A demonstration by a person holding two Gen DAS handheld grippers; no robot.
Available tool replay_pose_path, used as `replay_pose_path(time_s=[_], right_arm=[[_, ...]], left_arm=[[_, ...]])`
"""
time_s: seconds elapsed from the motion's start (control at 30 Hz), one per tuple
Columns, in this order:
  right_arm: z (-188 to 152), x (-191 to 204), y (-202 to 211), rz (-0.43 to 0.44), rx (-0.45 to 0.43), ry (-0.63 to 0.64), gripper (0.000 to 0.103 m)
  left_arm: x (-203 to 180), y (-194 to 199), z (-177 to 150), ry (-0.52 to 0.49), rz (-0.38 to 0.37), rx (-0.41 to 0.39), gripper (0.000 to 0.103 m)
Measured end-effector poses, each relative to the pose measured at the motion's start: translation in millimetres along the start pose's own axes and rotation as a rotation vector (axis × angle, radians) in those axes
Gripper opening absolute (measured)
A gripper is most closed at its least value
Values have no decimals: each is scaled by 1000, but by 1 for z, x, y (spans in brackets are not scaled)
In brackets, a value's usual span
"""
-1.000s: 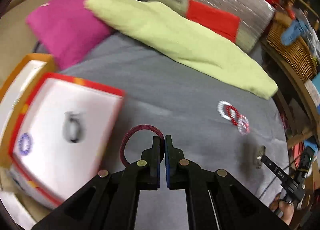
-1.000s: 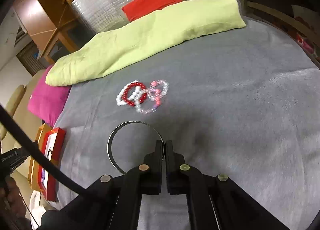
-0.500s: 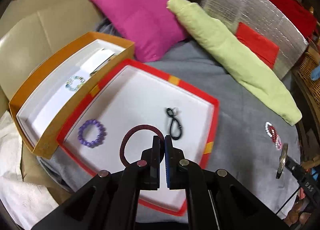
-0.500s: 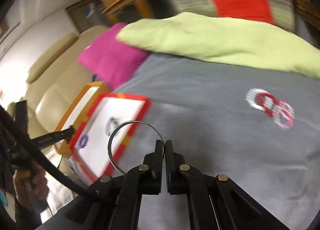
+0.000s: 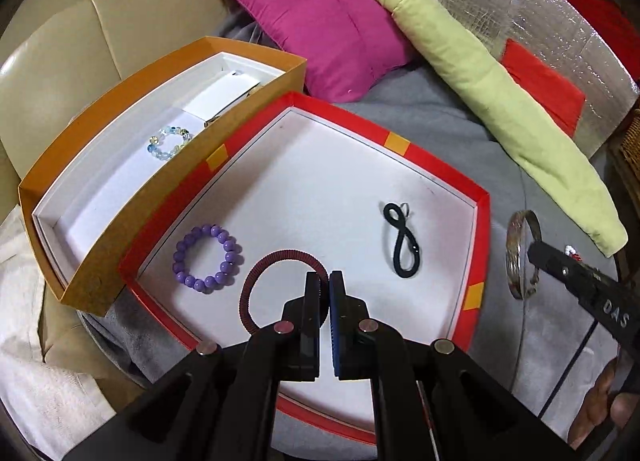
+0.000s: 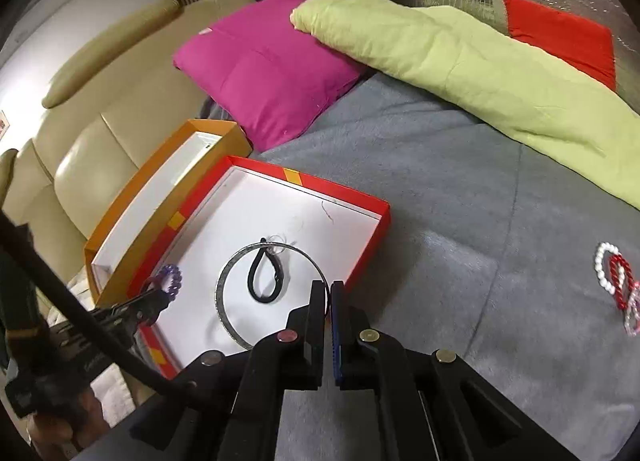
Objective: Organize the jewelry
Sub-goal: 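Carry both bangles over the red-rimmed tray, then lower both bangles into the tray and open both tools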
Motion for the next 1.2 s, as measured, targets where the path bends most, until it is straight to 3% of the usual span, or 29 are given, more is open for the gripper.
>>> replay_pose_path(time_s=[0.3,0.67,1.2], right_arm=[[11,5,-30,-25,33,7,3],[1,24,-51,-25,77,67,3],[-11,34,-75,-40,130,128,3]], left_arm=[[8,-12,8,19,-5,7,5],[25,-33,51,26,12,-30,5],[29,-63,60,-2,51,-9,5]])
Point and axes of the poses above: each gripper's, at about its wrist camera, not at the fingertips, and y roughly against the way its jaws point, x to its left, z to its top, the point moved 7 cm from there along -y, roughly the way its jaws point, and after that the axes turned 7 degrees about -y, right-handed, at the moved point
